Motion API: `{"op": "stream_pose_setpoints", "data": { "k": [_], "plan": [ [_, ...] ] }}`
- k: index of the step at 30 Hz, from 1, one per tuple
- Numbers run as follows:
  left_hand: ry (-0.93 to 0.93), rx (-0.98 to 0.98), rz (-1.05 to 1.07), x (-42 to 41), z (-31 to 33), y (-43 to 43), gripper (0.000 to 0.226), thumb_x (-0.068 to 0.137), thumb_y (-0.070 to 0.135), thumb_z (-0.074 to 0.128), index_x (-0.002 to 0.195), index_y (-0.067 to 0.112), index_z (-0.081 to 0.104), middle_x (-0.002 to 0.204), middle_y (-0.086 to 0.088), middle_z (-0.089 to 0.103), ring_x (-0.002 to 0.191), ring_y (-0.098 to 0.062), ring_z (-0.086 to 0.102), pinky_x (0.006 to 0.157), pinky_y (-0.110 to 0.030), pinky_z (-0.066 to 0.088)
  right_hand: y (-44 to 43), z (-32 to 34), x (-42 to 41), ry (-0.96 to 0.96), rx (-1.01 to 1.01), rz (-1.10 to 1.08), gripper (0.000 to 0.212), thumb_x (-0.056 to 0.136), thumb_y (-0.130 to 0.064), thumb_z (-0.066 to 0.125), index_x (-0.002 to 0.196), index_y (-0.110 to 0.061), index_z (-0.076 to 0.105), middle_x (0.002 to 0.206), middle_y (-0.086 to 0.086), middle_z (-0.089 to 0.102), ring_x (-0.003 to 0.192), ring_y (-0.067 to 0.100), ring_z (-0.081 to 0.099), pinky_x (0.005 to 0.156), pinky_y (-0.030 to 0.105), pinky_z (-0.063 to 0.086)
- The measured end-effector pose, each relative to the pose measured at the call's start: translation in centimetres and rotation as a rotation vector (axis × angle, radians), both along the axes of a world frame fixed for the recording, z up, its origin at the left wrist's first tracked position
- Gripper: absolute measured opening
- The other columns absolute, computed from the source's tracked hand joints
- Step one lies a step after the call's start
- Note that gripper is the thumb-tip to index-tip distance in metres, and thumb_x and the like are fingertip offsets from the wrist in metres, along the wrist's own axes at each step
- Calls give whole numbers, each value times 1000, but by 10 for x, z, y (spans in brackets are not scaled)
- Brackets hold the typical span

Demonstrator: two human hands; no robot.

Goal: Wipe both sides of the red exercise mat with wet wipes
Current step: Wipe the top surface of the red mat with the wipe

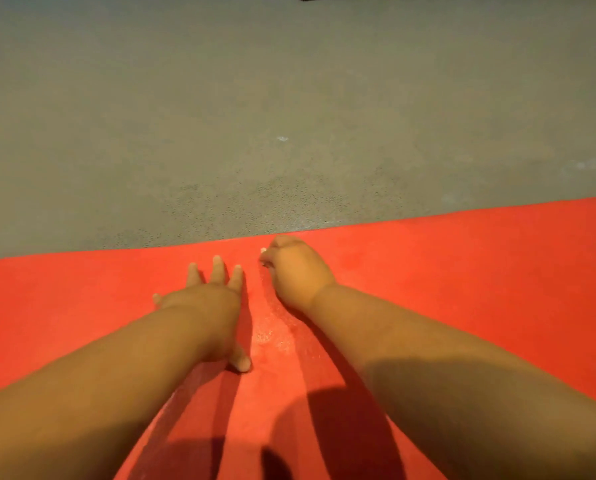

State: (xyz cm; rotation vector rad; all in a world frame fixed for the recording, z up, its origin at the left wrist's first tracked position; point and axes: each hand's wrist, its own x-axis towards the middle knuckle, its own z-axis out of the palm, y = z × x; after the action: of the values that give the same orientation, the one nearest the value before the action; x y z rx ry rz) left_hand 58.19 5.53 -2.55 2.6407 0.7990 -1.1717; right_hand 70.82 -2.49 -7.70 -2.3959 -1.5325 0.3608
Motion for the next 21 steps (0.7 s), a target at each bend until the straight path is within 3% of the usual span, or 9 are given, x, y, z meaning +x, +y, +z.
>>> {"op": "stream_pose_setpoints", "data": {
  "k": [3,7,9,13,14,15,19,21],
  "plan": [
    [-26,-85,-46,30,-1,-21,148,53,63,83,147,24,-25,155,-10,-28,142,-47,-10,111,-61,24,-70,-3,74,-75,32,-345,22,84,-4,55,97,-4,73,94,20,61,94,37,56,80,36,41],
    [-9,-100,-24,54,-17,-47,145,59,45,87,144,27,-29,150,-18,-35,136,-59,-12,109,-61,28,-140,5,152,-144,-32,-844,24,84,-1,52,96,1,72,102,27,65,98,39,59,82,37,43],
    [2,-91,-13,60,-19,-49,149,56,43,89,143,28,-31,149,-19,-36,134,-62,-10,107,-61,30,-121,4,139,-168,-27,-757,23,79,0,51,88,3,71,95,26,65,93,38,60,76,37,42],
    [-26,-81,-26,56,-24,-42,152,51,45,91,144,32,-29,150,-17,-36,134,-62,-9,104,-62,34,-76,-8,84,-152,-28,-85,17,80,-5,53,81,-4,70,85,16,62,85,35,59,71,35,46],
    [-33,-82,-28,55,-25,-41,153,50,45,91,144,33,-29,150,-16,-36,135,-61,-9,104,-62,34,-80,-7,95,-186,-39,-11,16,84,-7,54,84,-5,70,87,14,62,86,34,59,72,34,46],
    [-32,-86,-24,55,-25,-41,153,49,45,91,144,34,-29,150,-15,-36,135,-61,-9,103,-62,35,-91,0,116,-211,-60,-66,17,86,-7,53,87,-6,70,90,14,62,89,34,59,74,34,44],
    [-38,-78,-21,55,-28,-38,155,47,45,92,143,36,-29,150,-14,-37,135,-61,-10,102,-62,36,-157,12,184,-260,-218,-621,27,85,-4,50,100,-3,72,103,22,63,97,37,59,80,35,41],
    [-50,-81,-20,56,-28,-39,155,47,46,92,143,36,-29,150,-13,-37,135,-61,-9,102,-62,37,-151,14,153,-225,-187,-520,26,83,-4,51,98,-5,73,102,19,63,96,35,59,81,33,43]
  ]
}}
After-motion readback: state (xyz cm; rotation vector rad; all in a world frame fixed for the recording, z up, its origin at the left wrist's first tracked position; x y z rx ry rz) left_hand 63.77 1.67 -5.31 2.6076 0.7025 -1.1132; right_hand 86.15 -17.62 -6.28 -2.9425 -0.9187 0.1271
